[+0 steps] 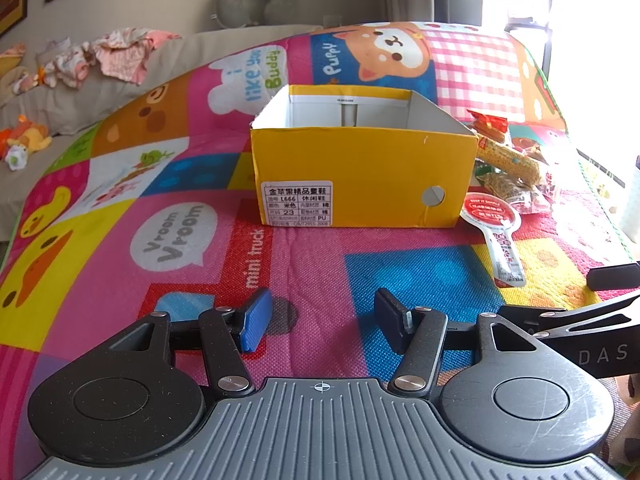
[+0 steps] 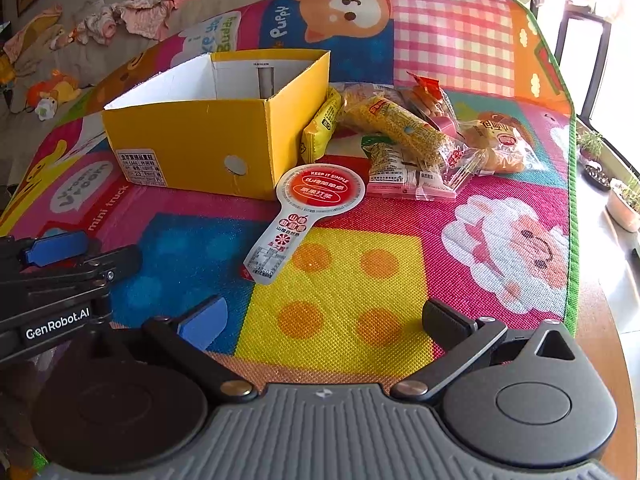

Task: Organize objects
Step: 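Move the left gripper toward the side wall of the yellow box, then clamp the box wall with the left gripper while the right gripper approaches the red-white paddle card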

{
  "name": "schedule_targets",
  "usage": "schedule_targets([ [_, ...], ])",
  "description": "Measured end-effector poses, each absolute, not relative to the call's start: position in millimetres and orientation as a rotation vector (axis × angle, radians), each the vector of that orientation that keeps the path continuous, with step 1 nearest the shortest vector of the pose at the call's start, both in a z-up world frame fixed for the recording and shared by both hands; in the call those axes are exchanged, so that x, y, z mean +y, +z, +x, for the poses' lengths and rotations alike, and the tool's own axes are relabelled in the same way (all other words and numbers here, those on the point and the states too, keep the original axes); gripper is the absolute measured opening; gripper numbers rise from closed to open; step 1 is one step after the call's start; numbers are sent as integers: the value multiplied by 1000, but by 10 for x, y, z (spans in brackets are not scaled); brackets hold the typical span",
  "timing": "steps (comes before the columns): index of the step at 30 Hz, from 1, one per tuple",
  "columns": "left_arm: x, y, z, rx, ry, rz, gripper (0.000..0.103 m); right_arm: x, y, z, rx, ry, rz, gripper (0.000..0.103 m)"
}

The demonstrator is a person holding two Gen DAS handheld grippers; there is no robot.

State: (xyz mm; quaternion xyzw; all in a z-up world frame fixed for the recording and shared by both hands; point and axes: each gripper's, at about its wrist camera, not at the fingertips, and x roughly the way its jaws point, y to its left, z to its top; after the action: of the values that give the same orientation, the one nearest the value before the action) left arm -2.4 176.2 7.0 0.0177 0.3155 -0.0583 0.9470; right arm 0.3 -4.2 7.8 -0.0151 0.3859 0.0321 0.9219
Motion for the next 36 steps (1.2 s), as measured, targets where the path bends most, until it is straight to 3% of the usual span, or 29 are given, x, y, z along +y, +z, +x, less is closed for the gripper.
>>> schedule_targets([
  [9, 1876, 264, 66, 738, -192, 28, 61, -93, 183, 141, 885, 127, -44, 103],
  [21, 2242, 1099, 693, 696, -158, -96, 61, -210, 1110, -318, 581, 139, -78, 103],
  [33, 2264, 703, 1827, 879, -86, -69, 59, -766, 1317, -28, 567, 64, 2, 103],
  [36, 2289, 594, 1914, 909, -95, -85, 52, -862, 1261, 104, 621, 87, 35, 103],
])
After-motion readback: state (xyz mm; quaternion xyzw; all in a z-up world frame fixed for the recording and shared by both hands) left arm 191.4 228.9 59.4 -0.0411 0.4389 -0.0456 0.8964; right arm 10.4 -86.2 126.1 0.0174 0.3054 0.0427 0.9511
